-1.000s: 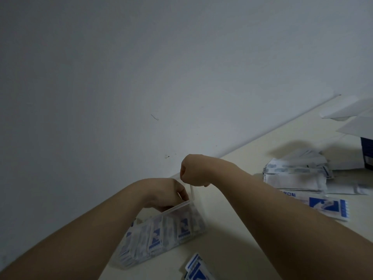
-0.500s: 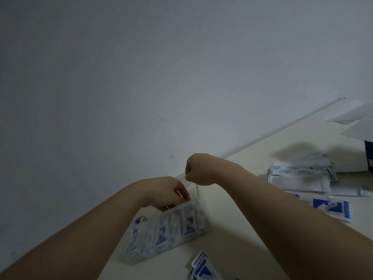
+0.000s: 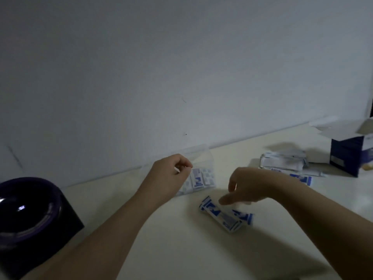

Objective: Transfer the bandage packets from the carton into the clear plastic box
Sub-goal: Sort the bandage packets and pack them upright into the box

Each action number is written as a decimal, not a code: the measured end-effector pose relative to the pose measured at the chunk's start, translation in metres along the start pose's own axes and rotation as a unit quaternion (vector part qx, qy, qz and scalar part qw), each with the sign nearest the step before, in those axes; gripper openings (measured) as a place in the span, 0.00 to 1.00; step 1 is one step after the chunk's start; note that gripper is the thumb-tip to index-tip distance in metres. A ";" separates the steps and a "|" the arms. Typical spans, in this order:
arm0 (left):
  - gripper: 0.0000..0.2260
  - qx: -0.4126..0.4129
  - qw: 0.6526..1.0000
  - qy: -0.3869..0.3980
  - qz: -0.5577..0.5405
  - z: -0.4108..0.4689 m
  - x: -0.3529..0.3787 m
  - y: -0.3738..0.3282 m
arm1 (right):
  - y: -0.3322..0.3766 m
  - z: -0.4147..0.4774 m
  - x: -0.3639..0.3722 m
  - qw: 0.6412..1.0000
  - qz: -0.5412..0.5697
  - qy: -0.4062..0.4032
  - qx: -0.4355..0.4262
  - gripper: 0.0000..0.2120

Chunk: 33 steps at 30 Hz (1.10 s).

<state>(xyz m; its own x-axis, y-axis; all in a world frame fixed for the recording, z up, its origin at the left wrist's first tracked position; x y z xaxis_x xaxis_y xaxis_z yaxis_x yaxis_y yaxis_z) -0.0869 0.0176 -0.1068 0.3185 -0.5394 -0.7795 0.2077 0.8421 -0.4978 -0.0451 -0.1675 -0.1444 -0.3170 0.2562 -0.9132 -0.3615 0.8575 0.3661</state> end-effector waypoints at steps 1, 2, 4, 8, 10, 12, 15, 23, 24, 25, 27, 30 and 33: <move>0.07 -0.003 1.000 0.001 -0.007 -0.009 0.005 0.003 | 0.004 -0.002 0.008 1.000 -0.011 0.020 0.005 0.25; 0.06 -0.005 1.000 0.000 -0.015 -0.018 0.011 0.006 | 0.009 -0.006 0.013 0.999 -0.025 0.027 0.004 0.23; 0.07 -0.006 1.000 -0.003 -0.030 -0.034 0.020 0.012 | 0.024 -0.013 0.019 0.997 -0.072 0.039 0.004 0.22; 0.08 -0.021 0.998 -0.025 -0.057 -0.058 0.033 0.028 | 0.041 -0.019 0.025 0.990 -0.117 0.082 0.019 0.21; 0.08 -0.032 0.995 -0.045 -0.081 -0.064 0.035 0.035 | 0.043 -0.019 0.029 0.985 -0.144 0.093 0.020 0.21; 0.04 -0.056 0.986 -0.078 -0.135 -0.067 0.033 0.037 | 0.043 -0.020 0.035 0.985 -0.152 0.086 0.011 0.14; 0.12 -0.126 0.939 -0.064 -0.313 -0.066 0.035 0.035 | 0.043 -0.022 0.043 0.995 0.094 0.016 -0.014 0.05; 0.10 -0.047 0.933 0.032 -0.355 -0.075 0.053 0.017 | 0.075 -0.035 0.070 0.949 0.220 -0.112 -0.194 0.14; 0.09 -0.039 0.942 0.025 -0.332 -0.075 0.054 0.018 | 0.069 -0.032 0.070 0.959 0.159 -0.142 -0.184 0.13; 0.08 -0.031 0.949 0.019 -0.314 -0.075 0.055 0.019 | 0.063 -0.032 0.070 0.962 0.128 -0.171 -0.171 0.13; 0.08 -0.035 0.952 0.011 -0.304 -0.075 0.057 0.024 | 0.054 -0.037 0.062 0.951 0.137 -0.244 -0.133 0.14; 0.07 -0.071 0.946 0.045 -0.314 -0.074 0.062 0.029 | 0.050 -0.046 0.054 0.916 0.169 -0.322 -0.170 0.25; 0.07 -0.038 0.950 0.064 -0.304 -0.076 0.065 0.032 | 0.064 -0.049 0.057 0.923 0.131 -0.268 -0.245 0.31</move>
<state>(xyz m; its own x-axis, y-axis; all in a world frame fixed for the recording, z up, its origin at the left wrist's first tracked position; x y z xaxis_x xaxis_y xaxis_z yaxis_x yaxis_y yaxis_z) -0.1297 0.0097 -0.2020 0.0443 -0.9256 -0.3759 0.2492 0.3747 -0.8931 -0.1289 -0.1193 -0.1640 -0.0178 0.7228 -0.6909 -0.7279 0.4644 0.5045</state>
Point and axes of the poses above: each hand's wrist, its own z-axis towards the middle knuckle, its own x-axis out of the palm, y = z × x, the point moved 3 cm from there along z, towards the middle knuckle, and after that the axes turned 3 degrees about z, right-handed, at the moved point
